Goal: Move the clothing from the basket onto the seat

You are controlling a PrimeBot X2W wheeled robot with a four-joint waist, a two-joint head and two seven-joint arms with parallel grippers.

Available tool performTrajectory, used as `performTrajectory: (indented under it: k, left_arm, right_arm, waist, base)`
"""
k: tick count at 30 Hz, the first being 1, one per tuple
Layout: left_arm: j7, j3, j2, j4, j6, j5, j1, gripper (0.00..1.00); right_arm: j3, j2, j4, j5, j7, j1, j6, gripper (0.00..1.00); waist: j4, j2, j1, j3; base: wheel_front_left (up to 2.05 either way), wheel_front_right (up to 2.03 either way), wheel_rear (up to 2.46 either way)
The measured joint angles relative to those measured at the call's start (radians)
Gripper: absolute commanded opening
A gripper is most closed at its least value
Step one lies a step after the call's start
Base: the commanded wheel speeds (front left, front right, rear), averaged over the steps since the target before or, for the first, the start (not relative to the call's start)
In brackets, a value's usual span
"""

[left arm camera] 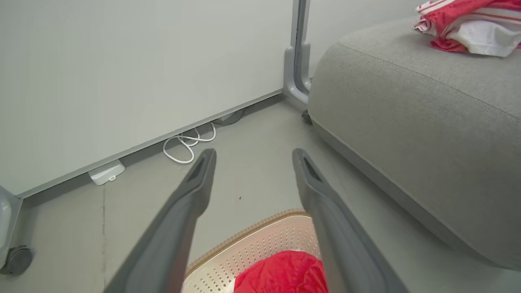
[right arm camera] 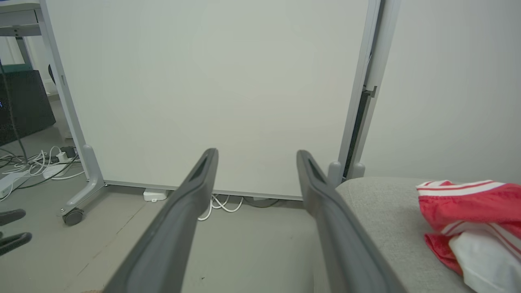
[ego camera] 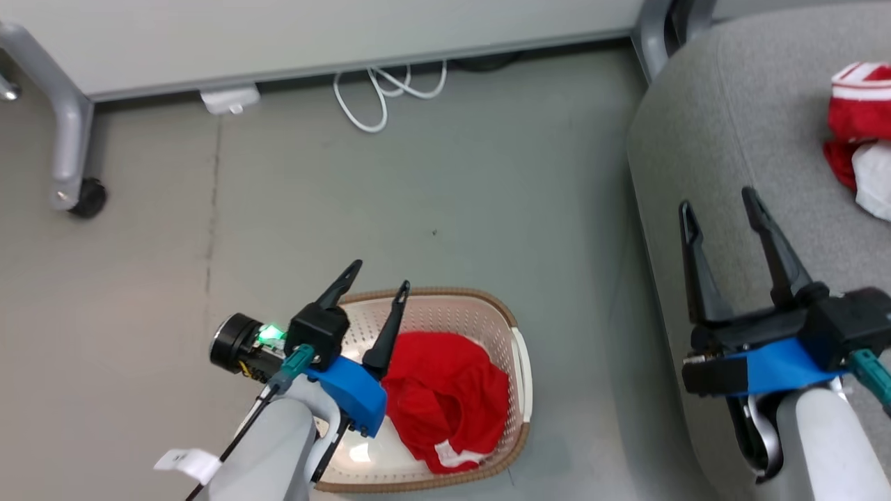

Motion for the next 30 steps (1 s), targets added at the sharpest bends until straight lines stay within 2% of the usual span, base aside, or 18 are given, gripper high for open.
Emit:
performTrajectory:
  k: [21, 30]
  left_arm:
    - [0.0, -0.392, 0.026, 0.439, 0.0, -0.079, -0.325, 1.0]
    - [0.061, -0.565, 0.039, 0.59, 0.0, -0.108, -0.421, 1.0]
  right_arm:
    - [0.05, -0.024, -0.066, 0.003, 0.0, -0.224, 0.0, 1.0]
    - [0.065, -0.022, -0.103, 0.003, 0.0, -0.281, 0.0, 1.0]
  waist:
    - [-0.1, 0.0, 0.0, 0.38]
    - [-0.14, 0.0, 0.0, 0.525]
  base:
    - [0.0, 0.0, 0.0]
    - [0.0, 0.0, 0.0]
